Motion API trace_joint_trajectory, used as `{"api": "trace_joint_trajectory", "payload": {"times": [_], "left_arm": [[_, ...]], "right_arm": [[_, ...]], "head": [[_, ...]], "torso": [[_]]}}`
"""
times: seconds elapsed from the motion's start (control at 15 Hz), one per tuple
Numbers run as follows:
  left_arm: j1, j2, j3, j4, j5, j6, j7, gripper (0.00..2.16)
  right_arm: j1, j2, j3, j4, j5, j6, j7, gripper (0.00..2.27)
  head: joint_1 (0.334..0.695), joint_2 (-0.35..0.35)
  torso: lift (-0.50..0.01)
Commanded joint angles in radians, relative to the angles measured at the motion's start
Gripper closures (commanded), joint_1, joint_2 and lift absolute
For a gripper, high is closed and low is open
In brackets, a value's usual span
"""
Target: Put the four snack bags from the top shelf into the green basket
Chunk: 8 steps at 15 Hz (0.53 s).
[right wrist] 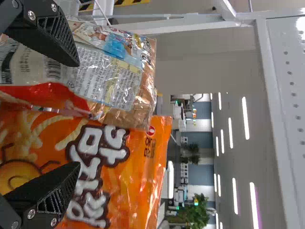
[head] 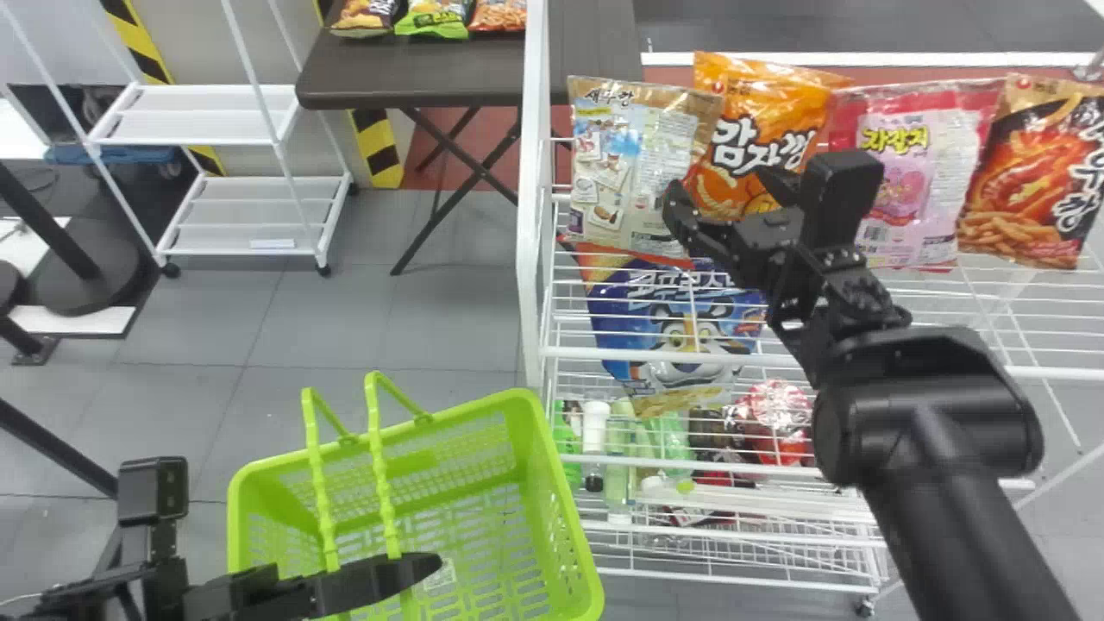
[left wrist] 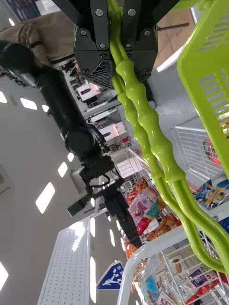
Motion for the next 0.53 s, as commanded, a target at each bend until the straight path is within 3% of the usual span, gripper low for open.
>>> {"api": "trace_joint_trajectory", "payload": {"times": [0.0,0.2,0.33,0.47], "left_arm": [[0.0,0.002,0.001,0.007,0.005,-0.007,-0.01,2.15],[-0.009,0.008,-0.003,0.014,0.006,-0.007,-0.01,2.15],[-0.012,0.013,-0.006,0.02,0.01,-0.01,-0.01,2.15],[-0.015,0.019,-0.01,0.024,0.016,-0.013,-0.01,2.15]], "right_arm": [[-0.095,0.002,0.026,0.138,-0.074,-0.002,0.033,0.07],[-0.13,0.002,0.043,0.179,-0.155,0.017,0.112,0.08],[-0.16,0.002,0.055,0.217,-0.157,0.032,0.15,0.25],[-0.177,0.002,0.052,0.228,-0.155,0.072,0.202,0.91]], "head": [[0.695,0.072],[0.695,0.107],[0.695,0.125],[0.695,0.143]], "torso": [[0.0],[0.0],[0.0],[0.0]]}}
